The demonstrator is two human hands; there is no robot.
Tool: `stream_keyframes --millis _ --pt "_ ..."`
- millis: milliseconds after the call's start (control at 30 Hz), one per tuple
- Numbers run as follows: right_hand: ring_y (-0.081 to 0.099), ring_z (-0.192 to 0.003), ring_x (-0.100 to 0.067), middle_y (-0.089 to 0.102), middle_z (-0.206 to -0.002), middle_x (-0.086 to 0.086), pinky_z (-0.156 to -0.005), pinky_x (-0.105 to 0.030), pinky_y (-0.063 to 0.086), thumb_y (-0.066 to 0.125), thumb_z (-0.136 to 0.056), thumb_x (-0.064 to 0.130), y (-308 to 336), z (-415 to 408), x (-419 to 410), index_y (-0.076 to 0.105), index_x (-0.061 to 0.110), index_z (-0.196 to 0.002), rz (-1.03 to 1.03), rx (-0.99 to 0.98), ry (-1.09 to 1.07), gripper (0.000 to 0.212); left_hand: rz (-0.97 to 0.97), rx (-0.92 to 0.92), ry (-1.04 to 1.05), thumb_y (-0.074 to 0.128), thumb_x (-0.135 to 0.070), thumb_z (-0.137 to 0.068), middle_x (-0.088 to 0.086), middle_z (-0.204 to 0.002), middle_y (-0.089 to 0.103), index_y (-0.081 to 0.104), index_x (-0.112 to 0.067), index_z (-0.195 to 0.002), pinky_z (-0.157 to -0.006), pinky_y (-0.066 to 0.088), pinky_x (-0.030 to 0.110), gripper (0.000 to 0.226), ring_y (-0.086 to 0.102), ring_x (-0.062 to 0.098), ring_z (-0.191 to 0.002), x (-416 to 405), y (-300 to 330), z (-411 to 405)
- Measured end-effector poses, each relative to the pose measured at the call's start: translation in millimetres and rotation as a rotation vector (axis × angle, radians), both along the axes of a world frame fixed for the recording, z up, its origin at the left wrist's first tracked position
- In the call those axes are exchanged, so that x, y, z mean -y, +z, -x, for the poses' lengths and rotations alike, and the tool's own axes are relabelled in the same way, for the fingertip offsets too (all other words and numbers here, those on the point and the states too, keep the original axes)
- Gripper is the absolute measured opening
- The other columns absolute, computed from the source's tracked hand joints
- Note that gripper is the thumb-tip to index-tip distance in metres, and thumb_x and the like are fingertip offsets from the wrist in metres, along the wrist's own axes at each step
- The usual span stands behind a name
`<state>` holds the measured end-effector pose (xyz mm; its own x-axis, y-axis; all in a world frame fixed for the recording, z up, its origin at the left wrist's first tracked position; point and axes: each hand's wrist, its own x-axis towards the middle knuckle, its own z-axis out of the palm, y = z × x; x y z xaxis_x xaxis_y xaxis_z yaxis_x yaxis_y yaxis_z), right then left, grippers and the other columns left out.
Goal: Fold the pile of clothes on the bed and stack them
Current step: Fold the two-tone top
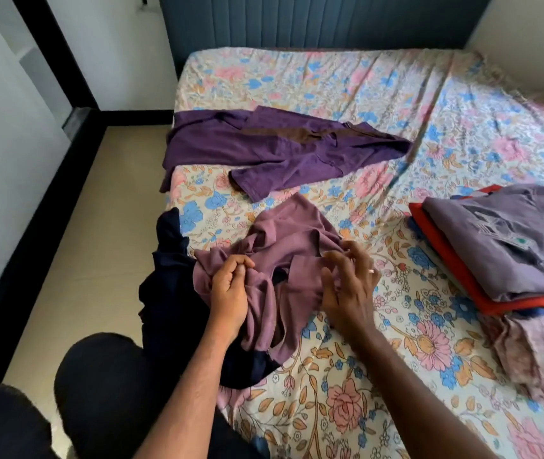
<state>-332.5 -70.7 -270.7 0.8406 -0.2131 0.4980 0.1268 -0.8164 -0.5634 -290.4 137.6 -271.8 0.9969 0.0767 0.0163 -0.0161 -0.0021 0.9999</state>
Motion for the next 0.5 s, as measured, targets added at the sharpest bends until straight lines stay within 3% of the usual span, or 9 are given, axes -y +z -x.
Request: stream_keyframes --millis 67,133,200,267,367,500 --pt "0.046 -0.124 -0.01 0.049 -0.142 -0.003 -0.096 -0.044 0.035 0.057 -0.092 0.027 2 18 -16 0.064 0.028 -0.112 0.046 -0.015 0.14 0.021 0.048 -0.02 -0.037 0.047 -0.001 -0.102 -0.016 -0.08 0.063 0.064 -0.024 -0.082 -0.075 0.044 0.014 0.035 0.055 0.001 -0.077 -2 1 -1" --pt "0.051 -0.125 -0.011 0.053 -0.139 0.003 -0.103 -0.052 0.03 0.054 -0.094 0.037 -1 31 -31 0.068 0.031 -0.106 0.105 -0.125 0.263 0.02 0.112 -0.047 -0.101 0.056 -0.016 -0.097 -0.009 -0.08 0.064 0.067 -0.026 -0.083 -0.075 0.045 0.022 0.021 0.056 0.009 -0.079 -4 -1 -6" --pt "0.051 -0.127 -0.013 0.05 -0.142 0.007 -0.108 -0.053 0.025 0.047 -0.096 0.048 -3 36 -37 0.068 0.033 -0.113 0.243 -0.259 0.313 0.031 0.15 -0.028 -0.158 0.067 -0.028 -0.089 -0.002 -0.082 0.067 0.066 -0.022 -0.091 -0.075 0.049 0.025 0.006 0.06 0.014 -0.077 -6 4 -2" --pt "0.047 -0.131 -0.015 0.045 -0.146 0.007 -0.108 -0.049 0.024 0.037 -0.098 0.052 -5 28 -41 0.061 0.033 -0.126 0.347 -0.374 0.265 0.042 0.121 -0.03 -0.205 0.076 -0.032 -0.08 0.004 -0.089 0.07 0.064 -0.023 -0.098 -0.077 0.054 0.032 0.023 0.066 0.021 -0.081 -9 -2 -4" --pt "0.045 -0.134 -0.019 0.044 -0.146 0.005 -0.107 -0.047 0.02 0.025 -0.099 0.052 -7 21 -47 0.054 0.028 -0.132 0.429 -0.511 0.202 0.05 0.019 -0.105 -0.246 0.076 -0.019 -0.082 -0.001 -0.096 0.069 0.063 -0.029 -0.101 -0.085 0.056 0.04 0.025 0.067 0.024 -0.091 -8 -3 -12" --pt "0.043 -0.131 -0.027 0.04 -0.143 -0.002 -0.103 -0.047 0.027 0.016 -0.096 0.053 -6 12 -51 0.046 0.025 -0.135 0.527 -0.724 0.157 0.056 -0.054 -0.176 -0.257 0.065 -0.003 -0.093 -0.004 -0.098 0.069 0.062 -0.021 -0.105 -0.087 0.052 0.025 0.022 0.066 0.005 -0.092 -4 12 -18"
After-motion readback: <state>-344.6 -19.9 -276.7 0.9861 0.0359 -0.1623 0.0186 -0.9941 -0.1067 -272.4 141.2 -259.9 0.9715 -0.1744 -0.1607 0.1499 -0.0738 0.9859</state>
